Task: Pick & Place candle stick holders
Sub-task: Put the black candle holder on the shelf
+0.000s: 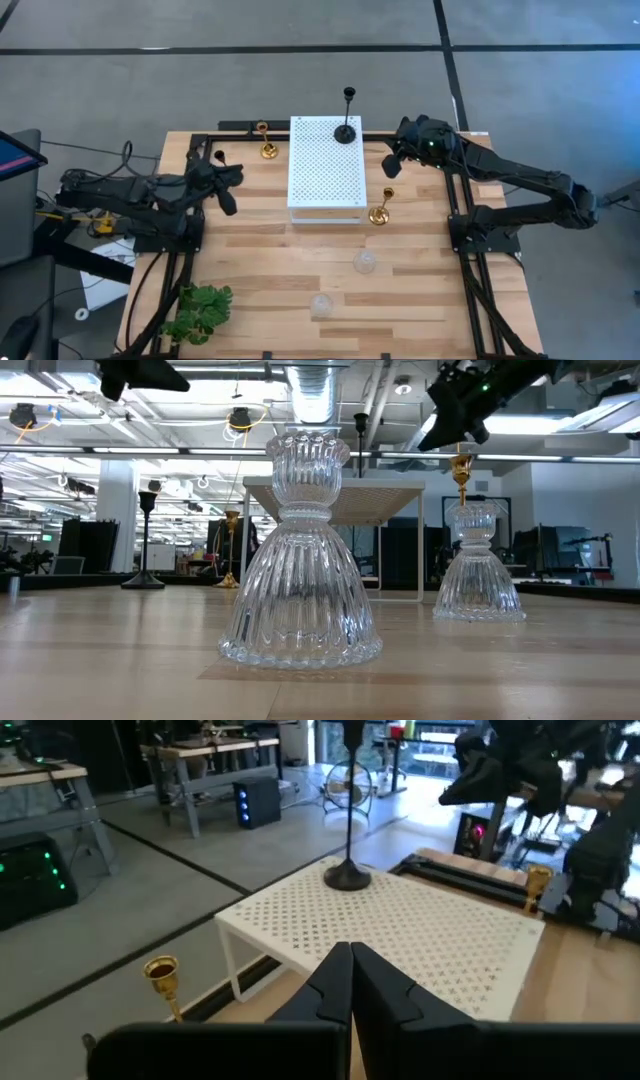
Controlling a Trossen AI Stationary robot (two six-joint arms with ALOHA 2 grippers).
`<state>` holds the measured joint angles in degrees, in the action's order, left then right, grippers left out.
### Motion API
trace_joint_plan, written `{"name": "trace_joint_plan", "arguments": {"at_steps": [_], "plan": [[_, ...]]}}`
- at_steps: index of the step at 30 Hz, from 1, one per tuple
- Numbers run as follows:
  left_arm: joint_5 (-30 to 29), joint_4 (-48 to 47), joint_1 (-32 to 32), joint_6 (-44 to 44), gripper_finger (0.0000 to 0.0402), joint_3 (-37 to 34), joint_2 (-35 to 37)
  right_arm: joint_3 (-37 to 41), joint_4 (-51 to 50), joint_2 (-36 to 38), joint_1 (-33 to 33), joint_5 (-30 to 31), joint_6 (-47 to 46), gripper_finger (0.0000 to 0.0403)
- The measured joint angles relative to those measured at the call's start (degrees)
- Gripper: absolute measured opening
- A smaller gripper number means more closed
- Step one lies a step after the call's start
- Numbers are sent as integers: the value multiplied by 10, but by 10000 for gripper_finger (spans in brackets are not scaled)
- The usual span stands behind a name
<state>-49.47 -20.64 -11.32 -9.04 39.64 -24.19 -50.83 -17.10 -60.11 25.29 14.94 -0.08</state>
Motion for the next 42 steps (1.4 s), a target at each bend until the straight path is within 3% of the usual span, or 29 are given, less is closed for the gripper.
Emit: {"name": "trace_joint_plan", "arguments": {"at_steps": [8,23,29,42], "plan": [[89,1,115,26,2,0,1,0,1,-11,-1,-8,-21,0],[373,-8,413,38,2,-1,-5,0,1,-6,-1,-9,-30,0],[388,-98,452,-12,2,-1,27,0,0,-6,-1,-9,-30,0],[388,-259,450,-114,2,10,225,0,1,-6,0,-9,-30,0]]}}
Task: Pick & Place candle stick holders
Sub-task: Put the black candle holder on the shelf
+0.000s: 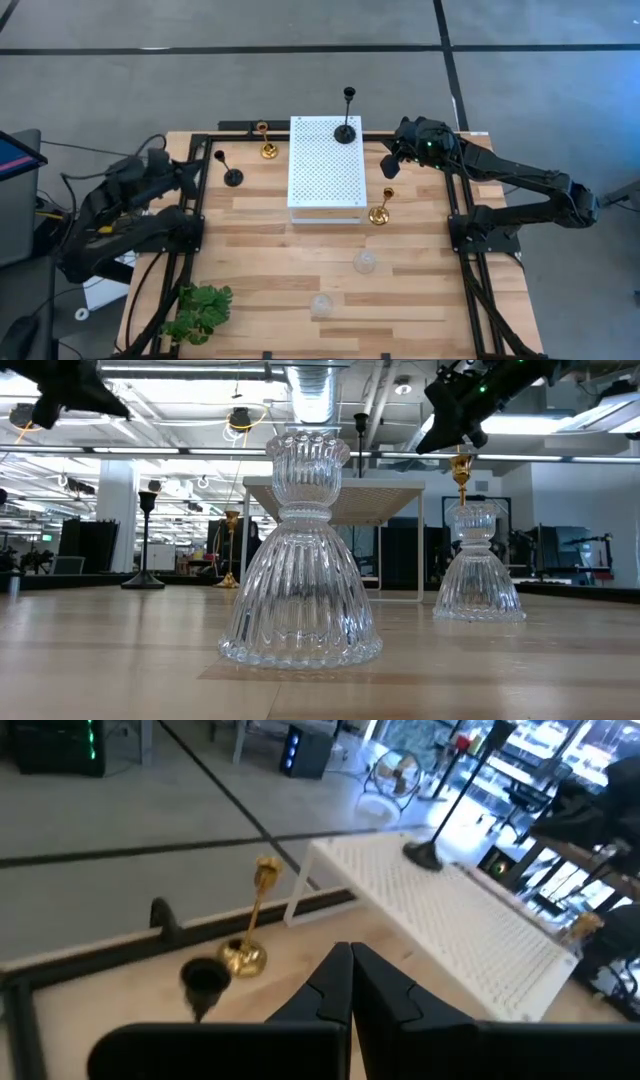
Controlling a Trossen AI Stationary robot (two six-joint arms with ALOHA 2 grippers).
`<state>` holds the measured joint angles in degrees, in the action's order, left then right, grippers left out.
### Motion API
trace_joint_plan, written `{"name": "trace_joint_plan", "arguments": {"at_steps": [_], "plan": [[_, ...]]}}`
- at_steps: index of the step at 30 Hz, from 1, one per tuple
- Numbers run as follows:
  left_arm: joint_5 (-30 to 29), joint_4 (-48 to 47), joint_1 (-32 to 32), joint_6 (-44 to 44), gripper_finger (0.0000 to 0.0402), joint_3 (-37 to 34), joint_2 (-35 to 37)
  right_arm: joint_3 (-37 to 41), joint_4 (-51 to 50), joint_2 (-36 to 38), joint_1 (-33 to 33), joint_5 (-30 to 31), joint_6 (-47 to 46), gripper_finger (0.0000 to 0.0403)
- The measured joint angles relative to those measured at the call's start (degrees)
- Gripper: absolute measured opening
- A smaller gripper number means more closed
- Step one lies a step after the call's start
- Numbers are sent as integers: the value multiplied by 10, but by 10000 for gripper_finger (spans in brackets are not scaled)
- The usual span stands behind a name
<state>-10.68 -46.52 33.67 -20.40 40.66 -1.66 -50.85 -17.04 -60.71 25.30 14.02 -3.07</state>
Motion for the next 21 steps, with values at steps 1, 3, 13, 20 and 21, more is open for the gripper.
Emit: {"name": "trace_joint_plan", "arguments": {"at_steps": [1,3,13,20,21], "plan": [[-1,-14,0,-1,2,0,3,0,0,0,0,0,0,0],[-1,-49,0,0,2,0,0,0,0,0,0,0,0,0],[12,-87,0,-5,2,-51,-69,0,0,0,-1,0,0,0],[10,-85,0,-20,2,-63,-72,0,0,0,-1,0,0,0],[1,-85,0,-25,2,-63,-72,0,0,0,-1,0,0,0]]}}
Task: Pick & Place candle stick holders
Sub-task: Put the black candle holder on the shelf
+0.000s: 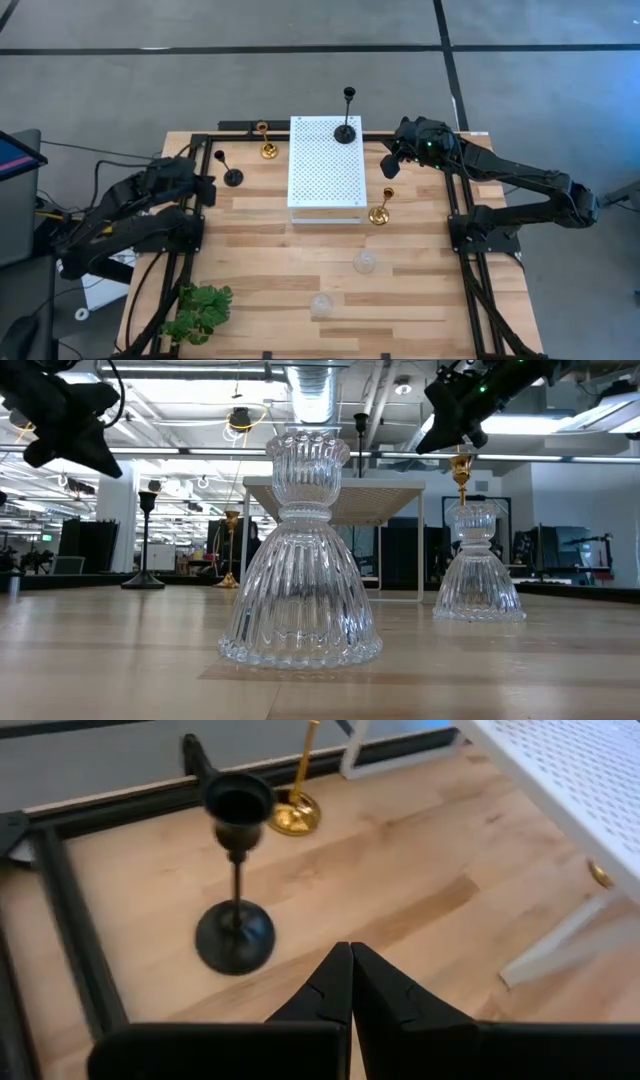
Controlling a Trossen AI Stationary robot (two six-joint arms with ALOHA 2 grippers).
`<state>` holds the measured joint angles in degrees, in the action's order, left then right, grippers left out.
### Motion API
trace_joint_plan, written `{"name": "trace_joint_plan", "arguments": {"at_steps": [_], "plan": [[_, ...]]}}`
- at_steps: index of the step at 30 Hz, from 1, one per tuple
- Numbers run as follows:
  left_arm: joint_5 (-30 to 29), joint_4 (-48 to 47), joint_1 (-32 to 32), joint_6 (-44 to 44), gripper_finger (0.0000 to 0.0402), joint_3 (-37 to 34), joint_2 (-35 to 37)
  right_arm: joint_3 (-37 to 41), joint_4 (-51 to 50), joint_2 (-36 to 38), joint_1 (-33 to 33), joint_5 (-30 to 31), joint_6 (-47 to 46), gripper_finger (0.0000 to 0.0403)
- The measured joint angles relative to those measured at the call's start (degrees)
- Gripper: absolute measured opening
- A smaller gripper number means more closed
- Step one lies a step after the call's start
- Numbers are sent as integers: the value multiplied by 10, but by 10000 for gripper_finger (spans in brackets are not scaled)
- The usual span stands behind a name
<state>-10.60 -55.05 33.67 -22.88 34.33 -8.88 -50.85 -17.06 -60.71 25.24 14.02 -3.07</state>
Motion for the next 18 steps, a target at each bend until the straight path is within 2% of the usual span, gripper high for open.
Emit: {"name": "trace_joint_plan", "arguments": {"at_steps": [6,18], "plan": [[-31,14,0,-34,2,-6,0,0,0,0,0,0,0,0],[-33,69,0,-106,2,-36,-4,0,0,0,0,0,0,0]]}}
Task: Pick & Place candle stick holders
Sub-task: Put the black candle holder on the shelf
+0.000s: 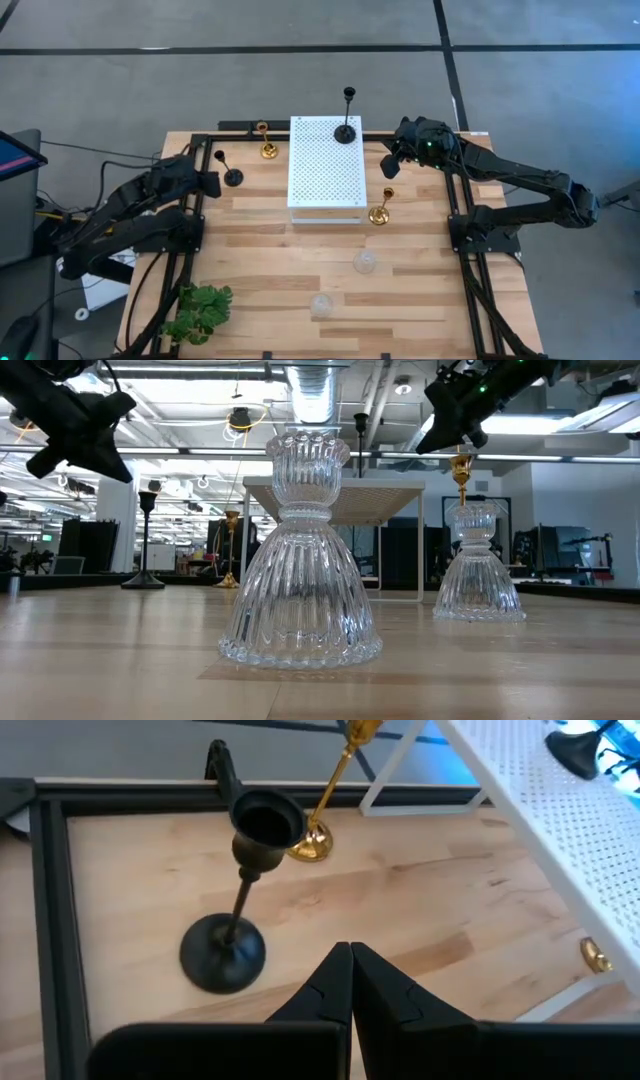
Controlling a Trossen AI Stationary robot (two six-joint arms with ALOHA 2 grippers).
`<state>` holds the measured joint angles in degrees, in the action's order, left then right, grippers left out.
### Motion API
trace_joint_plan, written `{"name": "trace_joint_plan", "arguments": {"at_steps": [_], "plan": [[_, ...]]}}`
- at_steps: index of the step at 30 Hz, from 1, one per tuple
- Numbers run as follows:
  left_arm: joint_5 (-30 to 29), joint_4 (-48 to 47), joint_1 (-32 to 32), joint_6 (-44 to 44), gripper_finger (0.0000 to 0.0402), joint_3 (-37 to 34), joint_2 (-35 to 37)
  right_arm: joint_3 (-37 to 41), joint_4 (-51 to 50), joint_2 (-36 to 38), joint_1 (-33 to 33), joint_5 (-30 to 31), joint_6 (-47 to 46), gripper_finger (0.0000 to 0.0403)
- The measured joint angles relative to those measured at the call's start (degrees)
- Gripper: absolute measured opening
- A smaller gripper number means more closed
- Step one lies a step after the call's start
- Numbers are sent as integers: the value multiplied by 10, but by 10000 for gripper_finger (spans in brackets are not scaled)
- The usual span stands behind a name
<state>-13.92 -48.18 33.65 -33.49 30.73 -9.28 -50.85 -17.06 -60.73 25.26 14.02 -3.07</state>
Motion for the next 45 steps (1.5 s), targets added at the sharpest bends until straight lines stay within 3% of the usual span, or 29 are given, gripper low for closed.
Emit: {"name": "trace_joint_plan", "arguments": {"at_steps": [8,14,20,26,30,38,45], "plan": [[5,10,-28,-5,2,-42,-19,0,0,0,0,0,0,0],[-1,156,-119,-57,2,-87,-55,0,0,0,0,0,0,0],[-111,181,-249,-80,2,-89,-140,0,0,0,0,0,0,0],[-272,178,-388,-172,2,-89,-262,0,0,0,0,0,0,0],[-336,165,-447,-243,1,-89,-320,0,0,0,0,0,0,0],[-362,91,-467,-356,1,-89,-359,0,0,0,0,0,4,0],[-391,56,-467,-394,1,-89,-366,0,0,0,0,0,4,0]]}}
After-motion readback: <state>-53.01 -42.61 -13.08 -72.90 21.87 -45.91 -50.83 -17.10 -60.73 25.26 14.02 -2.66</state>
